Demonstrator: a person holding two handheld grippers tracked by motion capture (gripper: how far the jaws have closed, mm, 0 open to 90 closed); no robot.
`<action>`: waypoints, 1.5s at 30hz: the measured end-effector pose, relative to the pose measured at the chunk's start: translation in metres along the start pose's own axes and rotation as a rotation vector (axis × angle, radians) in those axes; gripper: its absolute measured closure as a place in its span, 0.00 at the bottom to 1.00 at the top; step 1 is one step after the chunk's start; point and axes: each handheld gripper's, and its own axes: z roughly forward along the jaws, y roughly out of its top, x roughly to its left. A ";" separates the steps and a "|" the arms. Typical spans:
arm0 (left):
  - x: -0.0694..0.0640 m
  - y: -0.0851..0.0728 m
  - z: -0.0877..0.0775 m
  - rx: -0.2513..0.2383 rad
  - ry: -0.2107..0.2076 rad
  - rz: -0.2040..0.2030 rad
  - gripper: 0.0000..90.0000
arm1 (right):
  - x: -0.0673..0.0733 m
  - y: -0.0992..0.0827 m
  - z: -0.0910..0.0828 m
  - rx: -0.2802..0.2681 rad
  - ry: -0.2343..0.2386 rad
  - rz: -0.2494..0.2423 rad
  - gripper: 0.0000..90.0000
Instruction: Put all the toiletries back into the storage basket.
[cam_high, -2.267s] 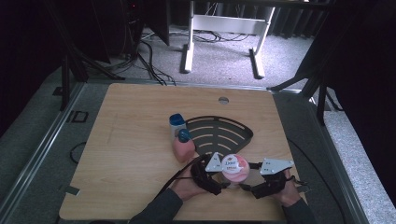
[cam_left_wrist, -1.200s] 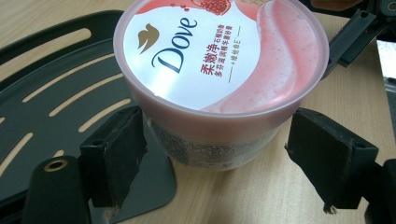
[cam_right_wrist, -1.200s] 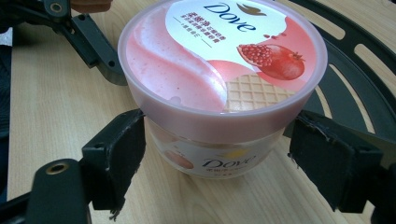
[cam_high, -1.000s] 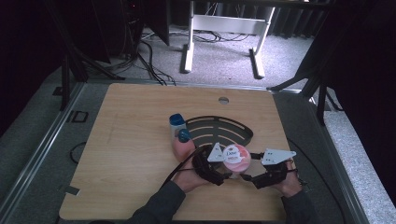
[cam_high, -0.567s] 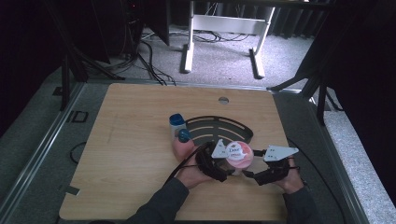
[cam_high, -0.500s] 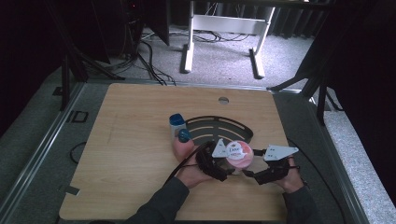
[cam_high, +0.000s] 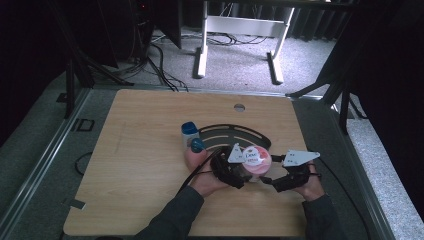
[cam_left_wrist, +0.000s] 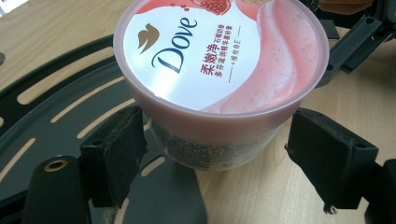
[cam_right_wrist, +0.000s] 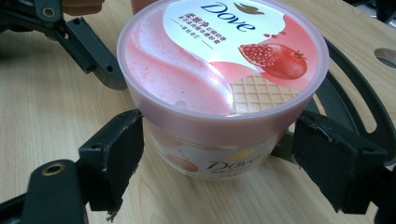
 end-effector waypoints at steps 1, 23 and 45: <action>0.001 0.001 0.000 0.003 0.003 0.003 0.22 | -0.001 0.000 0.000 -0.001 0.001 0.003 0.19; 0.013 0.010 0.012 0.004 0.049 -0.052 0.22 | -0.025 0.004 0.006 0.001 0.002 0.020 0.19; 0.025 0.018 0.021 0.007 0.107 -0.068 0.22 | -0.043 0.009 0.014 0.005 -0.026 0.023 0.19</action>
